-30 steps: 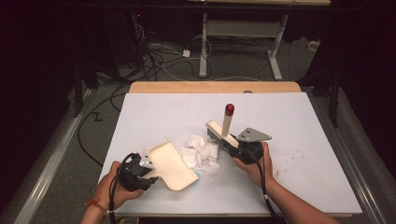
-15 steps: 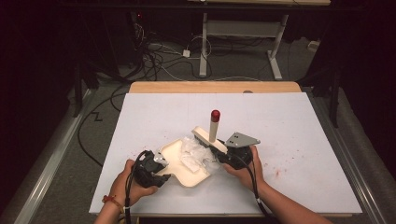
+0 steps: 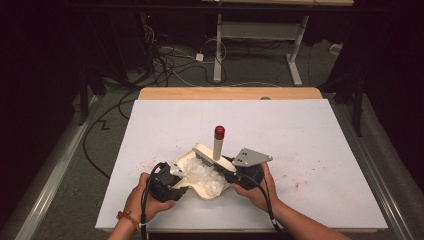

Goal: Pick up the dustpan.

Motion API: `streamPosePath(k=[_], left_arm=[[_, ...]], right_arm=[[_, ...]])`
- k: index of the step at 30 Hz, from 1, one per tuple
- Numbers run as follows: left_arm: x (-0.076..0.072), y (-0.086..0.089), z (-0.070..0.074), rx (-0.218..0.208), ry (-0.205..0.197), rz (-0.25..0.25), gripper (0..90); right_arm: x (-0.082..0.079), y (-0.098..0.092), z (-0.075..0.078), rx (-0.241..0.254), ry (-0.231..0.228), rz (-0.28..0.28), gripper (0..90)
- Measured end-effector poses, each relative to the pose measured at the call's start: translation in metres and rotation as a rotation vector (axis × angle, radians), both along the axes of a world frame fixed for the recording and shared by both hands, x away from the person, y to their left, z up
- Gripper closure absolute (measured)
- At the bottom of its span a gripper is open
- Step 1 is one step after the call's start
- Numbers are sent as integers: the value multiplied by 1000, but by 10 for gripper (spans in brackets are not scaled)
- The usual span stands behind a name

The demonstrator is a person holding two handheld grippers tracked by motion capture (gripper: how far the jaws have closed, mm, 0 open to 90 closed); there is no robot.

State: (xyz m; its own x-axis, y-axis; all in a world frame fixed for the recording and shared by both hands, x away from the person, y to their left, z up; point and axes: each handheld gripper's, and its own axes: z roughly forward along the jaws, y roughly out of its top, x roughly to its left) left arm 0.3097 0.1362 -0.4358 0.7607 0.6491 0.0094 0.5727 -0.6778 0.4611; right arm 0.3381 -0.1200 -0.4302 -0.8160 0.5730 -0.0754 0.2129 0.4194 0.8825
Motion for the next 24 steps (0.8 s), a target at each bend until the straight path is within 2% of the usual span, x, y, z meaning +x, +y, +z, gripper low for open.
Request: streamPosePath(k=[5, 9, 12, 15, 17, 21, 24], left_arm=[[0, -1, -1, -3, 0, -1, 628], [0, -2, -3, 0, 0, -6, 628], [0, -4, -4, 3, 0, -10, 628], [0, -6, -7, 6, 7, -16, 628], [0, -8, -8, 11, 11, -21, 628], [0, -9, -8, 9, 11, -20, 628], [0, -10, -8, 9, 10, -19, 627]], right_arm=[[3, -17, 17, 48, -15, -23, 679], [5, -34, 26, 87, -8, -42, 679], [6, -50, 31, 80, -28, -61, 679], [11, -65, 31, 84, -17, -93, 679], [14, -73, 27, 61, -21, -119, 679], [19, -84, 17, -35, -65, -196, 679], [24, -89, 10, -57, -46, -220, 679]])
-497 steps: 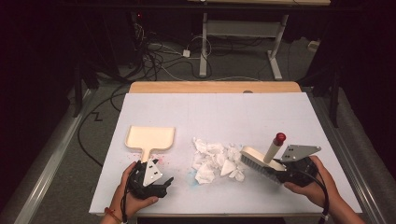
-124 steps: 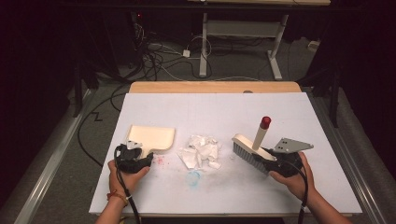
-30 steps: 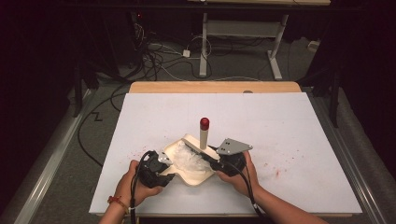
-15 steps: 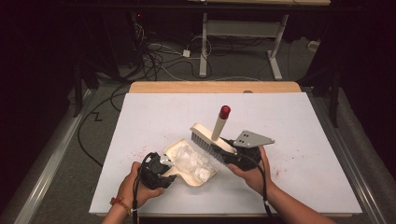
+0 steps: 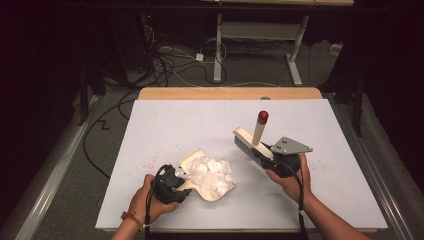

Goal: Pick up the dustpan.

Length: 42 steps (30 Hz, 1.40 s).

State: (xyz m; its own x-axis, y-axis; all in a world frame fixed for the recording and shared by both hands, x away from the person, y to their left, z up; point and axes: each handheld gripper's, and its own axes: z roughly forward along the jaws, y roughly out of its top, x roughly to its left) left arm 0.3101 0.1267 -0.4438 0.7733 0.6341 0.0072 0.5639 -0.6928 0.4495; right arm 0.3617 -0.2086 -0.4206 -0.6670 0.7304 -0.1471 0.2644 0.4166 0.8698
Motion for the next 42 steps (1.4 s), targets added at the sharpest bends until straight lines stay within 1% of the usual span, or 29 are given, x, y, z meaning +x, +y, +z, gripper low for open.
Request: streamPosePath(k=[1, 2, 4, 6, 9, 11, 12, 14, 16, 17, 22, 24, 25, 26, 27, 30, 33, 36, 38, 42], left_arm=[[0, -1, 0, -3, -4, 1, 627], [0, -1, 0, -9, -6, 3, 627], [-1, -2, 0, -8, -10, 3, 627], [-1, -3, 0, -25, -16, 7, 627], [-1, -5, -1, -30, -18, 13, 626], [-1, -7, -2, -34, -22, 15, 626], [0, -7, -2, -37, -25, 17, 626], [0, -10, -1, -38, -31, 19, 626], [-1, -11, -1, -38, -37, 18, 626], [-1, -12, -1, -38, -37, 19, 625], [0, -14, -2, -43, -40, 25, 625], [-1, -15, -2, -43, -45, 27, 625], [-1, -15, -2, -45, -47, 28, 625], [-1, -15, -2, -47, -48, 29, 625], [-1, -15, -3, -46, -47, 29, 625], [-1, -15, -4, -42, -51, 25, 625], [-1, -15, -6, -38, -49, 25, 625], [0, -15, -7, -32, -48, 21, 626], [0, -15, -8, -29, -48, 20, 626], [0, -15, -9, -22, -50, 16, 626]], right_arm=[[3, -1, -3, -15, 11, 1, 679], [5, 0, -7, -19, 34, -11, 679], [8, 0, -13, -48, 40, -17, 680], [9, 0, -14, -40, 61, -19, 680], [7, 3, -14, -12, 87, 18, 680], [2, 10, -15, -23, 85, 41, 679], [0, 15, -15, -20, 86, 55, 679], [-4, 23, -15, -1, 94, 91, 679], [-8, 32, -14, 35, 121, 131, 679], [-10, 36, -14, 52, 127, 155, 679], [-24, 55, -11, 50, 114, 220, 679], [-26, 59, -11, 37, 108, 235, 679], [-26, 60, -11, 40, 104, 251, 679], [-26, 61, -11, 48, 103, 257, 679], [-27, 61, -10, 45, 96, 253, 679], [-26, 58, -7, 65, 87, 246, 679], [-25, 48, 2, 82, 74, 238, 679], [-26, 36, 13, 131, 67, 231, 679], [-25, 27, 18, 170, 73, 235, 679], [-22, 14, 24, 183, 64, 207, 679]])
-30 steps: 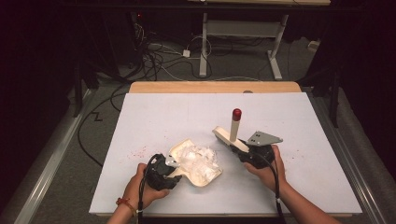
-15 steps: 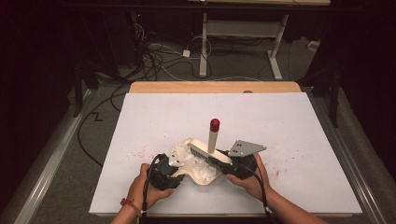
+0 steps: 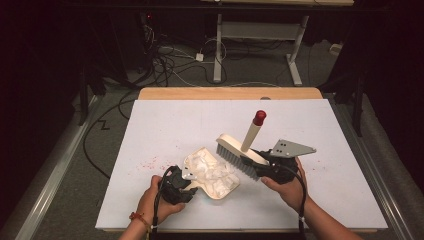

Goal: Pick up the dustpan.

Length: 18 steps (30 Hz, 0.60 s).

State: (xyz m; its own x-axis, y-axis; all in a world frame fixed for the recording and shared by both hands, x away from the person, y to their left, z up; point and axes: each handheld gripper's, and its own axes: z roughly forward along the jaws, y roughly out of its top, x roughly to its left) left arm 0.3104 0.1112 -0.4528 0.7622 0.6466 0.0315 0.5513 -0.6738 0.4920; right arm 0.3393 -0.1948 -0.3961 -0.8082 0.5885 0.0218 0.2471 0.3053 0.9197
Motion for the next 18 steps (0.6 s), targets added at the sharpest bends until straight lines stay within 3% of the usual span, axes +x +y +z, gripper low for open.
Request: streamPosePath(k=[2, 4, 9, 14, 16, 18], left_arm=[[0, 0, -1, 1, -1, -1, 626], [1, 0, -2, 4, 2, -3, 626], [0, 0, -1, 9, 4, -5, 626], [0, 1, 1, 8, 6, -6, 626], [0, 1, 2, 9, 12, -5, 626], [-1, 2, 3, -1, 13, -2, 625]], right_arm=[[3, -7, 1, 23, 18, -5, 679], [6, -11, 1, 6, 24, -23, 678], [11, -20, -5, -133, -38, -131, 678], [20, -24, -24, -241, -20, -191, 679], [24, -22, -34, -223, 16, -170, 679], [22, -17, -37, -214, 14, -148, 679]])
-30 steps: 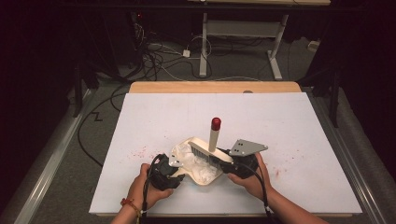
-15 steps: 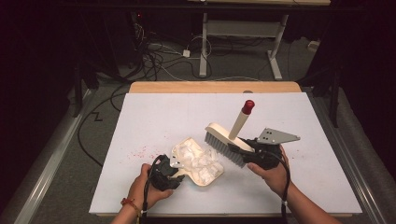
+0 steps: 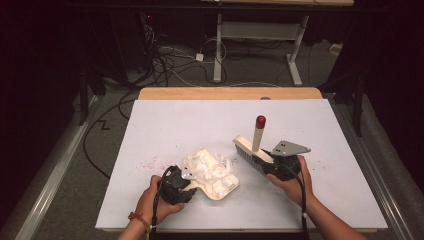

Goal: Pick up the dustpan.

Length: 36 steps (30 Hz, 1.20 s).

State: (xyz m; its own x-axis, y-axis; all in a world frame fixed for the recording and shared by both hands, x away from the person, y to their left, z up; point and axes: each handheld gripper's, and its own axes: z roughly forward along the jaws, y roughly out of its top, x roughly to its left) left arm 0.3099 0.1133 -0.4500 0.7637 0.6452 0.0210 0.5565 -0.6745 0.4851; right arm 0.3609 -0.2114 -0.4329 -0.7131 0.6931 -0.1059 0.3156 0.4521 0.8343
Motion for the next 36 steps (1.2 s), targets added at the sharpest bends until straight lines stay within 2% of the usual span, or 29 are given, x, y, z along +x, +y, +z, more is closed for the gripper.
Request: streamPosePath(k=[1, 4, 7, 9, 11, 15, 27, 32, 35, 36], left_arm=[[0, 0, 0, -3, 2, 1, 625], [1, 0, 0, -7, 4, 3, 625], [1, 1, 0, -10, 3, 3, 625], [1, 1, 1, -13, -1, 4, 625], [1, 2, 1, -14, 3, 3, 624], [1, 2, 0, -10, 5, 0, 625], [2, 2, 2, -21, 17, -32, 627], [2, 3, 2, -25, 18, -42, 626], [2, 1, 1, -20, 17, -57, 626], [1, 0, 1, -20, 16, -58, 627]], right_arm=[[-2, 4, 0, -2, -2, 14, 679], [-8, 16, -3, 53, 25, 78, 679], [-14, 29, -5, 62, 17, 127, 679], [-17, 35, -6, 77, 33, 153, 679], [-20, 40, -5, 94, 38, 184, 679], [-25, 42, -1, 91, 19, 222, 679], [-25, 20, 25, 161, -19, 207, 678], [-22, 11, 30, 153, -28, 182, 678], [-18, 11, 28, 148, 7, 185, 678], [-17, 12, 26, 131, 14, 183, 678]])
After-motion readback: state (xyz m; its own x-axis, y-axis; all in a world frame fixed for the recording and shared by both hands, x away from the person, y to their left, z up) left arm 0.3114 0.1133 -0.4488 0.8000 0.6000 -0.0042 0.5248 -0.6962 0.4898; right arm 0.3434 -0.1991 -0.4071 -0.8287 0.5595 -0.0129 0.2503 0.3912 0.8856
